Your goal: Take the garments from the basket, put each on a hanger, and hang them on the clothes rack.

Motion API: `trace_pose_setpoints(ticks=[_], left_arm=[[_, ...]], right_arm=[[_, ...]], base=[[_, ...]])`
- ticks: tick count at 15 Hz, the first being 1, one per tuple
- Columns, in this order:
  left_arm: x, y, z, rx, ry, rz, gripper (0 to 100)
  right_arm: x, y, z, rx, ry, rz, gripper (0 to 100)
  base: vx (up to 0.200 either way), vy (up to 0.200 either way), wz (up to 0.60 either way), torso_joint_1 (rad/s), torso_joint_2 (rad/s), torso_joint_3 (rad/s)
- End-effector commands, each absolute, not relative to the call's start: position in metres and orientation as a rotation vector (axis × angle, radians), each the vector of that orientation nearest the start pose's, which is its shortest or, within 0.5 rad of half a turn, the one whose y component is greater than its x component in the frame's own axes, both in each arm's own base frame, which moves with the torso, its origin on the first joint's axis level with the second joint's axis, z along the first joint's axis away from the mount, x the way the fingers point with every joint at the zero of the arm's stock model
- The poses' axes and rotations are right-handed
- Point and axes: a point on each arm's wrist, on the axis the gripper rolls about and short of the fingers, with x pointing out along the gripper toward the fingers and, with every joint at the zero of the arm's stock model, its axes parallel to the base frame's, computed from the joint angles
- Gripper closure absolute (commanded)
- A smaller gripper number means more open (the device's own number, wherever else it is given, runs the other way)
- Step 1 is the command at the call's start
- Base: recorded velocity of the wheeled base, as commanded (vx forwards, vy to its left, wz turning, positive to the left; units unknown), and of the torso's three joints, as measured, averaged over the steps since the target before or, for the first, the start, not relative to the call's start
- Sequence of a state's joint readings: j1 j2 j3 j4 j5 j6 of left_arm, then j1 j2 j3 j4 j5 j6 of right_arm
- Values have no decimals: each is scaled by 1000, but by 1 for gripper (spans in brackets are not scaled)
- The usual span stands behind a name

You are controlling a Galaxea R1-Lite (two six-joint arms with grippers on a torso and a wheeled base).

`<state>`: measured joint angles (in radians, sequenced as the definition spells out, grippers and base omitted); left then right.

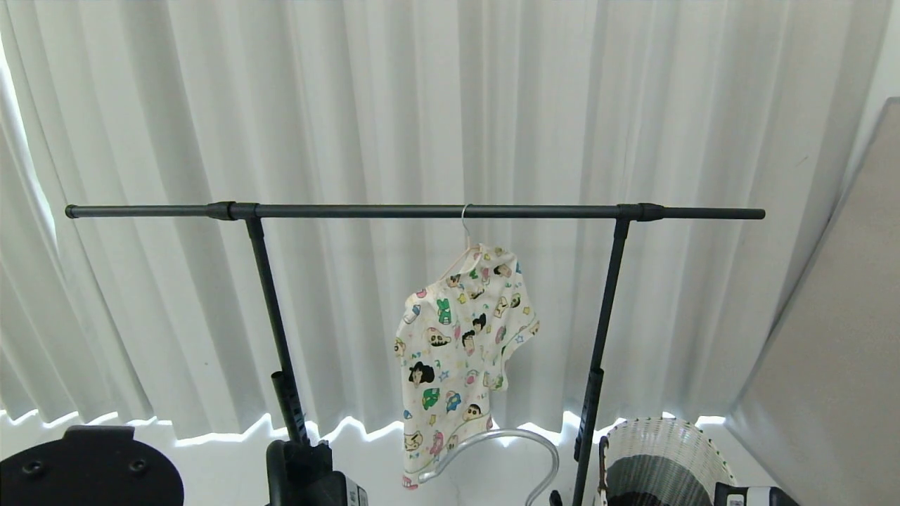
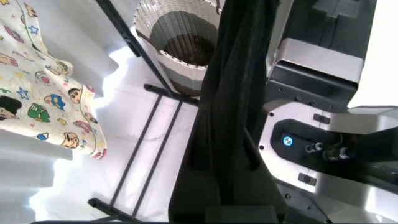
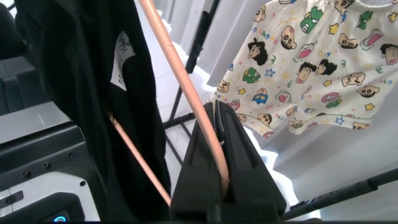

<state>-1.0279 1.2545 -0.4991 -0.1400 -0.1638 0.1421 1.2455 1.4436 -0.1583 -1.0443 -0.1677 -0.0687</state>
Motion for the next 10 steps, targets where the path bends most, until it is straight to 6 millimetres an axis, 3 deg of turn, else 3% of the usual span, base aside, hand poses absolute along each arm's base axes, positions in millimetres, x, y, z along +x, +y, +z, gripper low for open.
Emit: trace_pose_setpoints(ticks=[1,2,3,7,10], left_arm=[[85,-147,160,398,517,-1188,100],[85,-147,160,404,516,-1169,100],[85,-146,159,410,517,-1154,100],[85,-141,153,435,531,-1088,100],[91,-128,140,490,561,-885,100]], right_arm=[[62,172,127,-227,157,1080,100],[62,172,126,-229,159,1082,100],[61,171,126,-231,160,1082,0],[64,170,125,-229,164,1063,0],[69,166,121,-234,184,1029,0]], base=[[0,0,0,0,0,0],[0,0,0,0,0,0],[0,0,0,0,0,0],[0,0,0,0,0,0],[0,0,0,0,0,0]])
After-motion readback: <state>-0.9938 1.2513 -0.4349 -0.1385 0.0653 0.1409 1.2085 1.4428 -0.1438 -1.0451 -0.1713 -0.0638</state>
